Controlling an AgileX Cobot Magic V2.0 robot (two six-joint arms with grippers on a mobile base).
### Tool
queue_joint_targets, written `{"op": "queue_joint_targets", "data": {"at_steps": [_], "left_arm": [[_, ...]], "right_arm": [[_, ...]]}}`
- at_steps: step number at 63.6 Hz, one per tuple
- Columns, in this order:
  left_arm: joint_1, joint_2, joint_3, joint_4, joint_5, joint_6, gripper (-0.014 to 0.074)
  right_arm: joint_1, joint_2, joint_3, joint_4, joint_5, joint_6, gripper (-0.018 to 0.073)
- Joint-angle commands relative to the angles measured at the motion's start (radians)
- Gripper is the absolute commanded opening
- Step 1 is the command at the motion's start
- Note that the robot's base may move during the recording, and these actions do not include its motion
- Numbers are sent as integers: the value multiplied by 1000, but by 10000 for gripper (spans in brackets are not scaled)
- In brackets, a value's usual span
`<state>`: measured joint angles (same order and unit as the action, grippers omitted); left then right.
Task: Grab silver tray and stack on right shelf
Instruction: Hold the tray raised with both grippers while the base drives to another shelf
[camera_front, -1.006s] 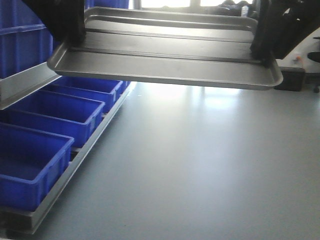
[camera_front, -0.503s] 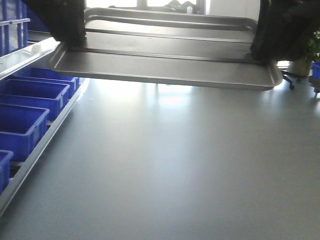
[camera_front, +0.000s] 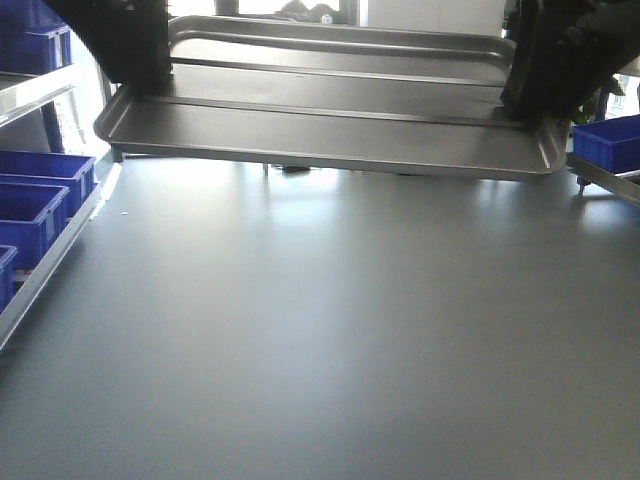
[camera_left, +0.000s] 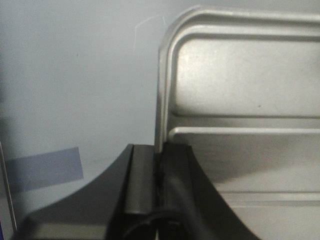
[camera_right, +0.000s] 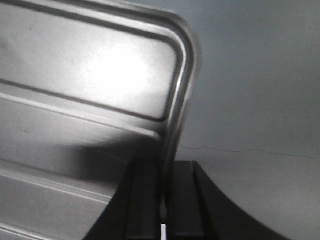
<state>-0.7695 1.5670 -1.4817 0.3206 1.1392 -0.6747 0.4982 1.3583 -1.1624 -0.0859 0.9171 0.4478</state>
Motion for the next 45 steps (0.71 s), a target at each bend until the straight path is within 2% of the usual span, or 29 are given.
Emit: {"op": "queue_joint_targets", "data": {"at_steps": [1, 45], "left_arm": [[-6, -43, -38, 29, -47, -3, -101], [-6, -43, -38, 29, -47, -3, -101]], "right_arm": [[1, -33, -37, -5, -39, -30, 57], [1, -33, -37, -5, -39, -30, 57]]}}
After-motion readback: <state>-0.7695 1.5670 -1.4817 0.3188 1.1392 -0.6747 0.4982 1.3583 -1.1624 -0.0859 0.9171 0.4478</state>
